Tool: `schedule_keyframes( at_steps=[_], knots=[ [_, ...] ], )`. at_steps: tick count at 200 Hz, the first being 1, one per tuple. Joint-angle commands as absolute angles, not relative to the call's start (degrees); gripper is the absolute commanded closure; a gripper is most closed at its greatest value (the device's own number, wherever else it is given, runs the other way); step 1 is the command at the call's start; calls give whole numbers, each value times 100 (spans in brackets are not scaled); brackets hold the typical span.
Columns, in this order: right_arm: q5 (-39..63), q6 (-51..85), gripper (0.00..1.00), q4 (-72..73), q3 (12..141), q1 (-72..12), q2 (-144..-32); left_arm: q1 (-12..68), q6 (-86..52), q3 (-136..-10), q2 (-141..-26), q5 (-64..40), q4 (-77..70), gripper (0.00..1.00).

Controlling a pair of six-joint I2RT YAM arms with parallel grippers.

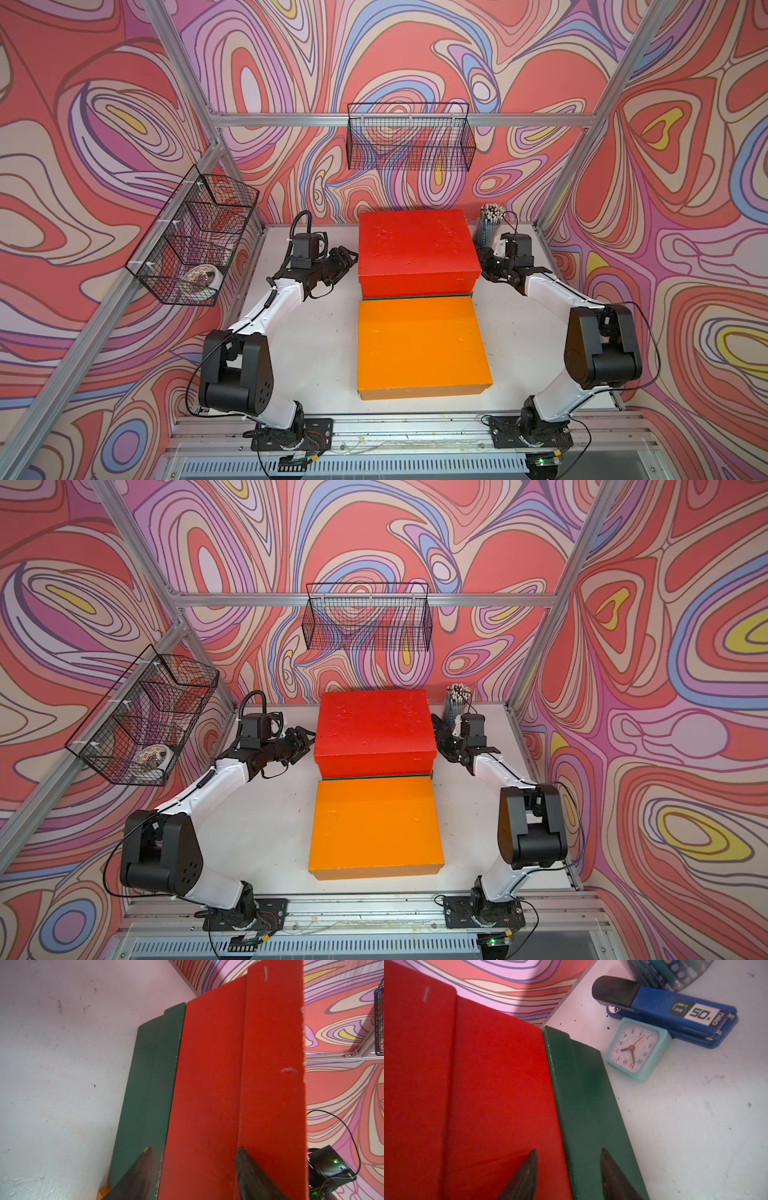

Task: Stack the shoeboxes
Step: Move the shoebox to the shoebox, then pick up the shoebox from the center of the board.

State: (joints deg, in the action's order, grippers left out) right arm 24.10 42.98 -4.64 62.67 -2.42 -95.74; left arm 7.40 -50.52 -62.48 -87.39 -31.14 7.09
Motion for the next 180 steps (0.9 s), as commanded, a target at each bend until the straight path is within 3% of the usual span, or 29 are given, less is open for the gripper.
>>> schedule_keyframes(
  at_steps=[1, 55, 100, 155, 180],
  knots=[
    [2519, 4115, 48, -812, 6445, -510, -9721, 814, -4853, -6260, -8761, -3648, 805, 33],
    [2607, 4161, 44, -903, 6278, 75, -9513, 584, -4747, -6066, -8508, -3593, 939, 17],
    [2861, 4048, 44, -1162, 6094, 705, -9249, 286, -4740, -5805, -8139, -3529, 1141, 16],
    [2617, 3798, 36, -1651, 5064, 757, -7596, 202, -4671, -4457, -6109, -3114, 1787, 11],
    [2813, 3787, 34, -1716, 4315, 756, -6785, 202, -4782, -3596, -5085, -3393, 1915, 8]
  ],
)
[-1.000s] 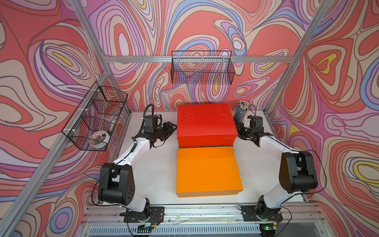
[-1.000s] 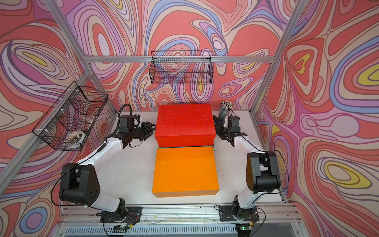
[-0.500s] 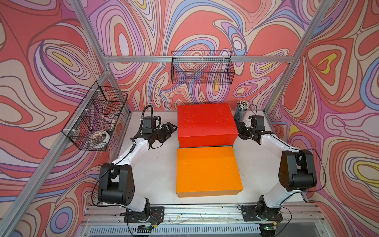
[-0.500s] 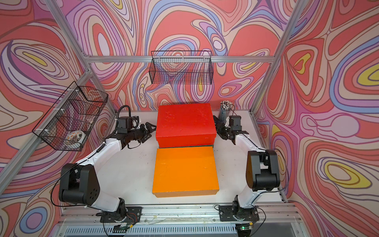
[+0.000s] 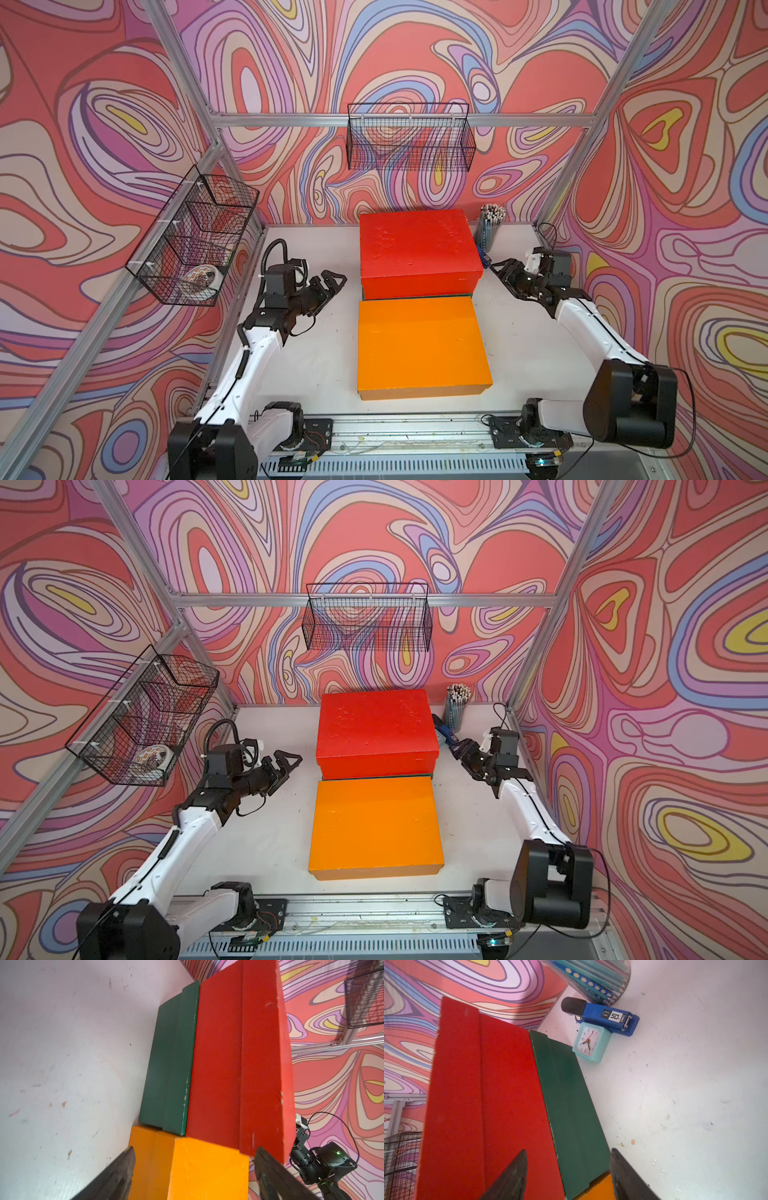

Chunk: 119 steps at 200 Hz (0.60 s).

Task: Stack the shoeboxes
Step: Pick up the shoebox from the center of the board.

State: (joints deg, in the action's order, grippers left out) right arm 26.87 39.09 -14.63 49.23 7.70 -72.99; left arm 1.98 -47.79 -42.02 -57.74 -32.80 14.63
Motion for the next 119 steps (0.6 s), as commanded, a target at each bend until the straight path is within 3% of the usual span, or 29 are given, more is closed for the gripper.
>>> schedule_keyframes(
  at_steps=[1, 28, 58, 119],
  knots=[
    [2826, 3796, 34, -1715, 4298, 756, -6750, 198, -4781, -3564, -5039, -3415, 1920, 8],
    [3155, 4007, 22, -1542, 3381, 576, -5749, 210, -4692, -3026, -4043, -3774, 2268, 0],
    [2870, 4208, 14, -1603, 2715, -173, -4906, 226, -4878, -2196, -3164, -4101, 2189, 0],
    [2397, 4609, 14, -1014, 1842, -1070, -4741, 1026, -5440, -965, -2658, -3872, 1025, 0]
  ],
)
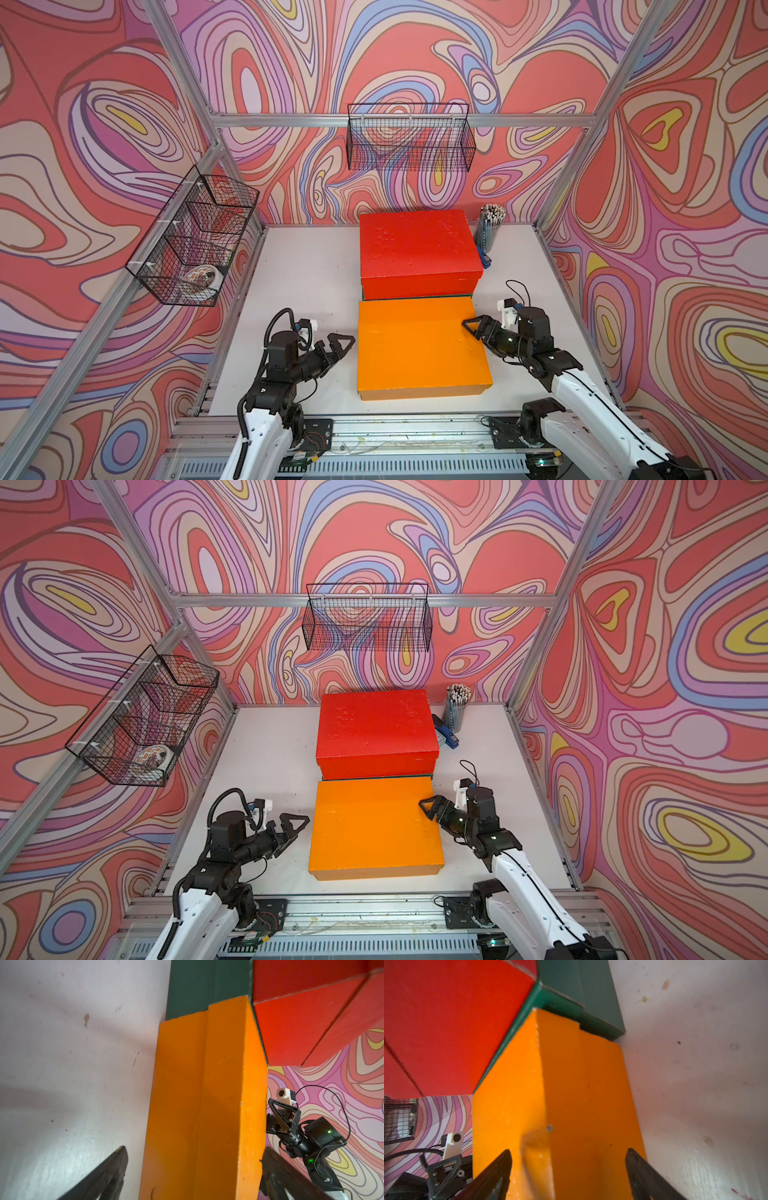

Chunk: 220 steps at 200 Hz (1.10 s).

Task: Stack the shoeboxes
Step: Pick up the shoebox from the center of the board.

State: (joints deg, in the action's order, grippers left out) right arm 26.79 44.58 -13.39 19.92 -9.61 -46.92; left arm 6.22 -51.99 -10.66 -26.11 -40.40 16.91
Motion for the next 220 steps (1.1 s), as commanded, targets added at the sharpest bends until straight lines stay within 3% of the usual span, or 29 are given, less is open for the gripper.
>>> schedule_keyframes(
  at_steps=[1, 89, 121, 149, 220],
  knots=[
    [2398, 4607, 14, -1008, 1839, -1071, -4743, 1054, -5440, -966, -2669, -3861, 1013, 0],
    [1814, 4965, 19, -748, 2028, -1910, -5152, 2316, -5728, -1101, -4693, -3076, -685, 0],
    [1652, 5095, 23, -690, 2121, -2273, -5323, 2885, -5830, -1287, -5085, -2776, -862, 5],
    [1454, 5237, 24, -708, 2238, -2613, -5335, 3073, -5924, -1406, -4973, -2616, -602, 12],
    [1011, 5471, 27, -1231, 3012, -3611, -5281, 3529, -5959, -2321, -3494, -2068, 1350, 12]
  ],
)
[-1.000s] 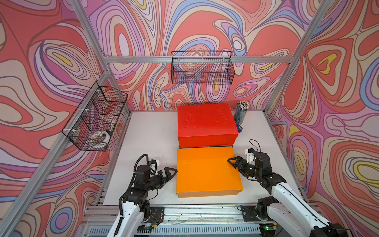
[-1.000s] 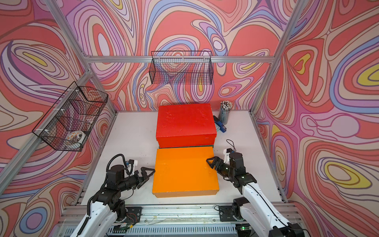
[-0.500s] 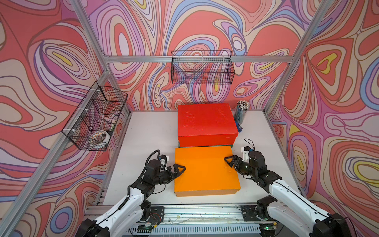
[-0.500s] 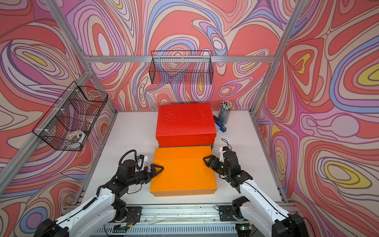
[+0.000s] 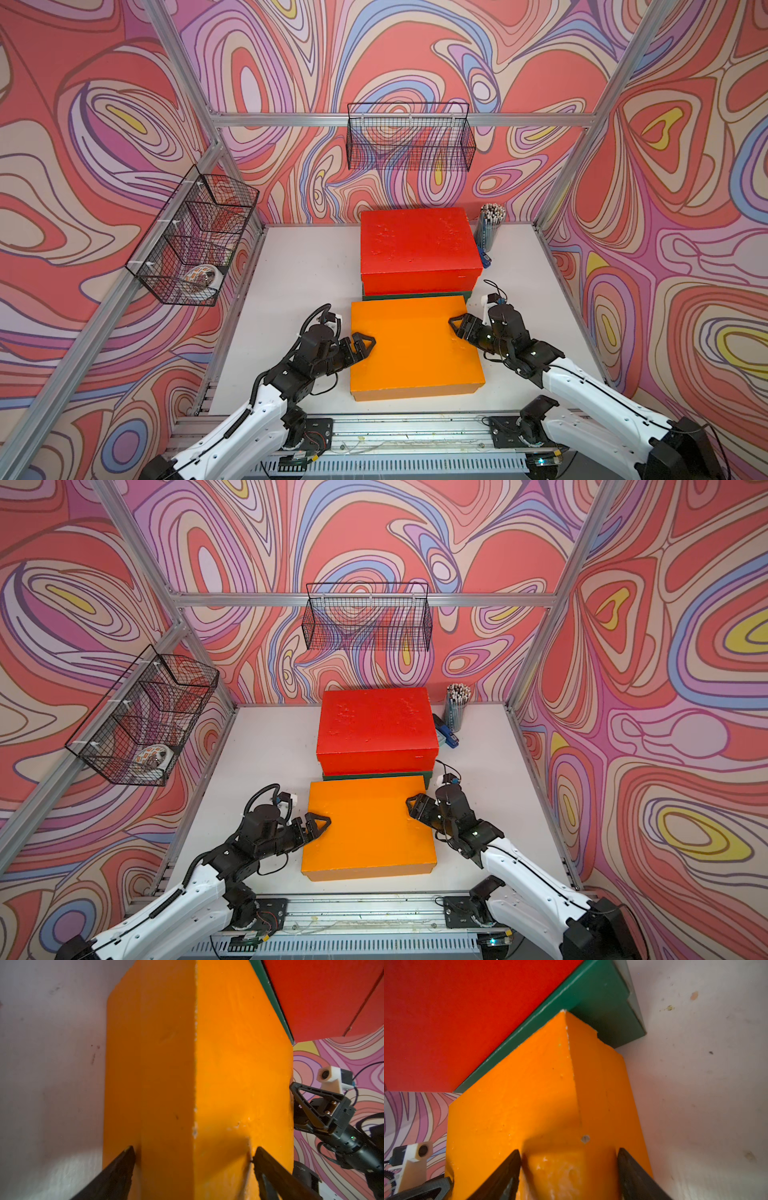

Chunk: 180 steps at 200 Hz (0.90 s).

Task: Stack the shoeboxes
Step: Pick up the shoebox from the center of the board.

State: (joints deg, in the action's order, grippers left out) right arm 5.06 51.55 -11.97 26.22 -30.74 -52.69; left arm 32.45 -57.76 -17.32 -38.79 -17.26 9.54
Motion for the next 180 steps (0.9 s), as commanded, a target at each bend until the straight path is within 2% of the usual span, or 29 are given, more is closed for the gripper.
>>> schedule_keyframes(
  at_steps=[1, 63, 133, 180],
  knots=[
    [998, 5473, 27, -1239, 3026, -3638, -5286, 3535, -5959, -2338, -3483, -2062, 1369, 12],
    [517, 5441, 28, -1688, 4152, -4607, -5577, 4038, -5789, -3515, -3437, -1740, 2254, 13],
    [366, 5157, 29, -2442, 5733, -4774, -5672, 4069, -5471, -5444, -4027, -1814, 2915, 13],
    [346, 4777, 27, -2886, 7368, -4779, -6412, 4087, -5246, -6999, -5044, -1943, 3067, 12]
  ],
)
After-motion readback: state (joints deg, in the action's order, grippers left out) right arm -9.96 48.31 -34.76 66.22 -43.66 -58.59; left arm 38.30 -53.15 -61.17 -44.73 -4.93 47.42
